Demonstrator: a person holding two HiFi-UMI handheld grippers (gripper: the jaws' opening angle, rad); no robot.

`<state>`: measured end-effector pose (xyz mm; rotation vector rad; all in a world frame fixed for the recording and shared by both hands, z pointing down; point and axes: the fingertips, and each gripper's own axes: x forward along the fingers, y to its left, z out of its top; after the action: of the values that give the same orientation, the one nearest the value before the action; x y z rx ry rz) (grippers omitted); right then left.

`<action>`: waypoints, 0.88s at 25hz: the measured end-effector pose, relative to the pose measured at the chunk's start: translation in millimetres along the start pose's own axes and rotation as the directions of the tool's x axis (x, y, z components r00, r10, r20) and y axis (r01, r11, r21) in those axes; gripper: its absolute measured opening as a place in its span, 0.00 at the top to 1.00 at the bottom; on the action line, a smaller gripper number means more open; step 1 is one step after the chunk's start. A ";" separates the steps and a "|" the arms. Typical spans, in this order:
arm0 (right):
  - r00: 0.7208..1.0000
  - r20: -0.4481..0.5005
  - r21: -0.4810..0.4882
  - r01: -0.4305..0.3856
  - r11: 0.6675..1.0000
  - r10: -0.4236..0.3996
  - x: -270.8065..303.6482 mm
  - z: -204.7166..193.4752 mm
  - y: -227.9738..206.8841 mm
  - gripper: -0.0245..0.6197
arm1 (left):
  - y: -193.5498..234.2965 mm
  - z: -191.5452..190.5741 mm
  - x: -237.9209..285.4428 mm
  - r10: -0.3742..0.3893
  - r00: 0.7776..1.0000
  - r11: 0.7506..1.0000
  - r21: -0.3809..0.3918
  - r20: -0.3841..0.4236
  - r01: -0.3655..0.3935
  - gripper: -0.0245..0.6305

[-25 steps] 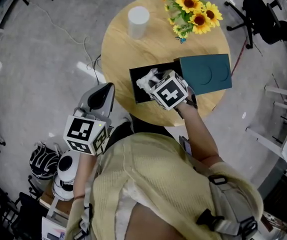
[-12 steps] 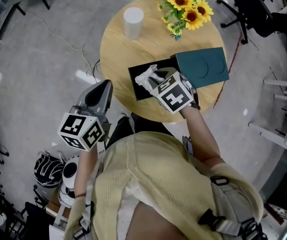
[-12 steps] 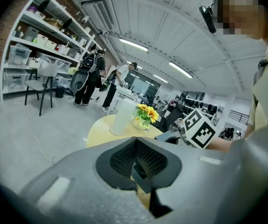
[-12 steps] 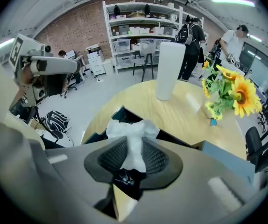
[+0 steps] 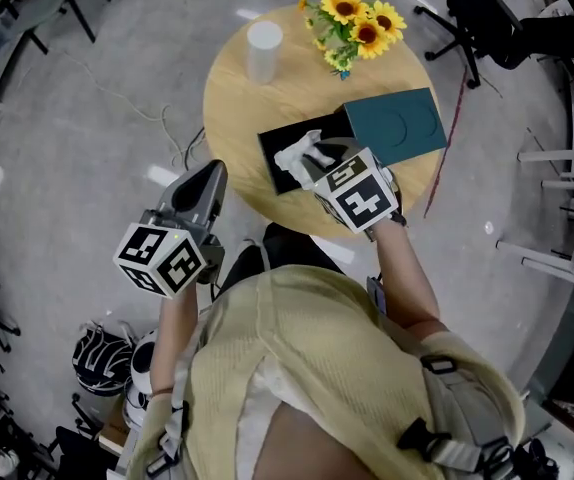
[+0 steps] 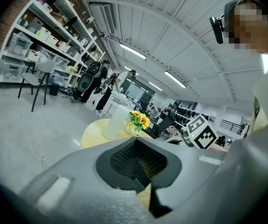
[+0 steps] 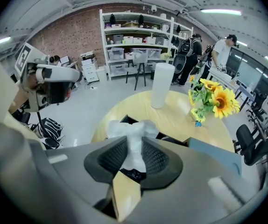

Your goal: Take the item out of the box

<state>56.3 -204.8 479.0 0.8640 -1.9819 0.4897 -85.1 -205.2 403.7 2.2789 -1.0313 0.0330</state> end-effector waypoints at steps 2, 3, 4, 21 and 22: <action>0.999 0.029 0.006 0.018 1.000 -0.019 -8.2 2.4 0.2 0.80 | -0.9 -0.6 -4.7 0.010 1.000 1.000 0.025 -0.004 -0.010 0.97; 0.999 0.041 0.015 0.024 1.000 -0.025 -12.9 3.1 0.8 0.80 | -1.6 -1.0 -6.9 0.017 1.000 0.999 0.048 -0.009 -0.016 0.96; 0.998 0.054 0.024 0.029 0.999 -0.030 -17.8 4.0 1.3 0.80 | -2.3 -1.3 -8.8 0.022 1.000 0.997 0.072 -0.014 -0.021 0.96; 0.950 0.298 0.184 0.043 0.982 -0.097 -72.2 26.3 14.2 0.80 | -11.0 11.7 -29.6 0.004 1.000 0.974 0.228 -0.015 0.000 0.96; 0.947 0.306 0.189 0.041 0.981 -0.098 -74.1 26.7 15.6 0.80 | -10.6 11.6 -30.5 0.006 1.000 0.972 0.236 -0.019 -0.002 0.96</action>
<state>56.1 -182.6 401.8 1.1836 -2.2098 0.5226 -101.6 -186.0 380.6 2.4839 -1.0705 0.1884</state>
